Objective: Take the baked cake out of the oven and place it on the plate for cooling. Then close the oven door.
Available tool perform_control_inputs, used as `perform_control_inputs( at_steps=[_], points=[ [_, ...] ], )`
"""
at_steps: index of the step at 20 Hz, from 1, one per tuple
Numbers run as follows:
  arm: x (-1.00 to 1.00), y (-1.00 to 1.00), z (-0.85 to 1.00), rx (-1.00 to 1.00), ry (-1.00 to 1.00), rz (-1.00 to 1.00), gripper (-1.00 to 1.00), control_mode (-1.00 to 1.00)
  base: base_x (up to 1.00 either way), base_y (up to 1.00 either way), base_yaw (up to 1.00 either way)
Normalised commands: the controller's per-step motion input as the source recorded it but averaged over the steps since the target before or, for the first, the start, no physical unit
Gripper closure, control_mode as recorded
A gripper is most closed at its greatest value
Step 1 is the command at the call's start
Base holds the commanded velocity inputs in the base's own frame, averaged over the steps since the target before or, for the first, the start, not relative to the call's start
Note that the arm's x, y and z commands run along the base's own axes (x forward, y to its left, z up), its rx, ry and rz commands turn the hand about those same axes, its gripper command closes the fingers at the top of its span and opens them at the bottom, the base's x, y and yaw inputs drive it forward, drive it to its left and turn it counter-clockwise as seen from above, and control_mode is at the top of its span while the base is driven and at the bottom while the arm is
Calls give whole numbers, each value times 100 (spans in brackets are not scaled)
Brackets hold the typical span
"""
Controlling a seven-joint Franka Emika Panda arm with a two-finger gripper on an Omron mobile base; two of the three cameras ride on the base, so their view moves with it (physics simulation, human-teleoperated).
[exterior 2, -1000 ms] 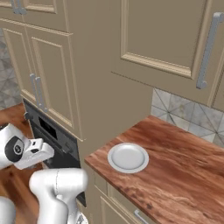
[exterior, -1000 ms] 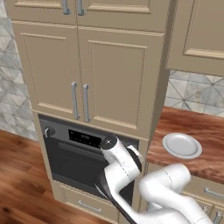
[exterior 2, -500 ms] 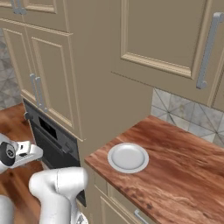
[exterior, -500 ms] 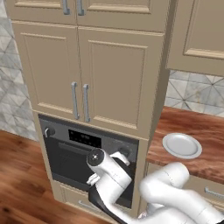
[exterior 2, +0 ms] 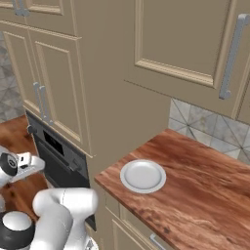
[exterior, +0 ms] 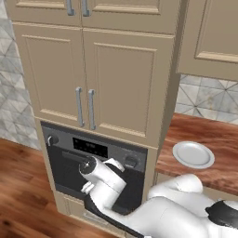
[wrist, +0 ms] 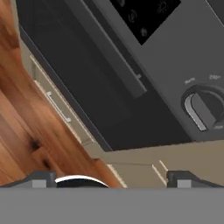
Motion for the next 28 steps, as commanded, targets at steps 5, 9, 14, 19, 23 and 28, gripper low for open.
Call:
perform_control_inputs(
  at_steps=[5,9,14,19,23,28],
  points=[
    [37,49,0,-30,5,0,-100,-100,0,0,0],
    [19,20,0,-29,-1,0,-100,-100,0,0,0],
    [34,8,0,-28,0,0,-100,-100,0,0,0],
    [37,-2,0,-14,0,0,-100,-100,0,0,0],
    [36,-2,0,-3,-1,1,-100,-100,0,0,0],
    [34,-13,-10,-3,-6,4,-100,-100,0,0,0]
  ],
)
